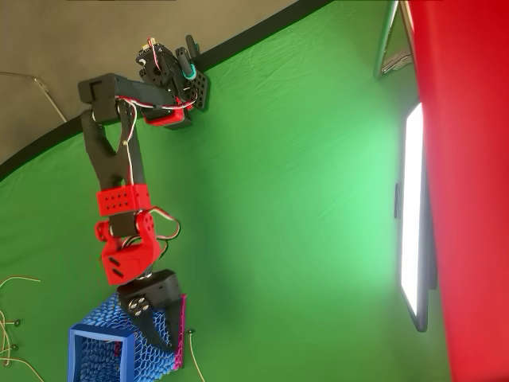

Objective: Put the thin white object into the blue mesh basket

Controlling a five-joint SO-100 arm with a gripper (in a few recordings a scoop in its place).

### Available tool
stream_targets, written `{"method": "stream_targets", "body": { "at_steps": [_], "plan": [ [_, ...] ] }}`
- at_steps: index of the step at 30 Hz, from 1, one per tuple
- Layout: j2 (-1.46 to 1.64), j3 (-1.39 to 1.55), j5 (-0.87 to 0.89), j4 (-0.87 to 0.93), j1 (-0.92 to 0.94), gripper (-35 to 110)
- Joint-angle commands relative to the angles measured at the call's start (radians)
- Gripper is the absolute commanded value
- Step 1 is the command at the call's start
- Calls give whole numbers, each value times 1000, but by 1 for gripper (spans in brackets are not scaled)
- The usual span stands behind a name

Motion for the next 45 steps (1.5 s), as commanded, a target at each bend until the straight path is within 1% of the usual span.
{"method": "stream_targets", "body": {
  "at_steps": [1,3,9,17,29,31,34,45],
  "plan": [
    [161,127,-112,-26,-54,5],
    [247,235,-189,-29,-91,3],
    [508,548,-325,-64,-155,0],
    [851,957,-482,-67,-173,0],
    [1272,1451,-634,-89,-158,0],
    [1312,1466,-634,-25,-160,0],
    [1338,1466,-601,23,-150,0],
    [1480,1466,-598,284,-158,1]
  ]
}}
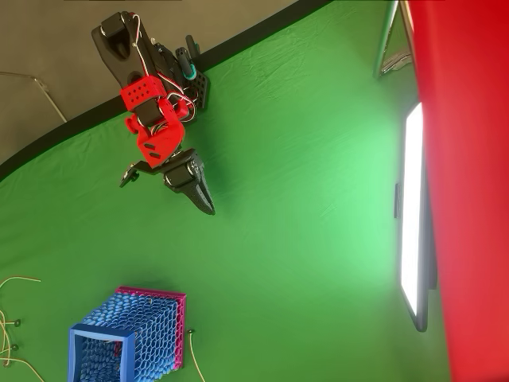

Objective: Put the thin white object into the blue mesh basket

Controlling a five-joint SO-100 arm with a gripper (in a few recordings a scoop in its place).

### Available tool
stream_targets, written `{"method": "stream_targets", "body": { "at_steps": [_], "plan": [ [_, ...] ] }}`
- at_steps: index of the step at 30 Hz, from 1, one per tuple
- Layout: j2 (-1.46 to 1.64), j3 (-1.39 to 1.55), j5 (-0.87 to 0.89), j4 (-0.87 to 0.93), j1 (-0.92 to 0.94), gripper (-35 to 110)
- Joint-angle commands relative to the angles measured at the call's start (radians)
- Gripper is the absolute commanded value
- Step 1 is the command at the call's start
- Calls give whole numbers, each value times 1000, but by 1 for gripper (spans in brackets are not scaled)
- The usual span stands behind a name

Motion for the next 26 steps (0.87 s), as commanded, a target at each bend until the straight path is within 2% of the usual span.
{"method": "stream_targets", "body": {
  "at_steps": [1,8,16,26],
  "plan": [
    [55,8,6,81,-3,1],
    [247,8,15,321,-5,1],
    [273,8,17,420,-8,1],
    [275,8,17,430,-8,1]
  ]
}}
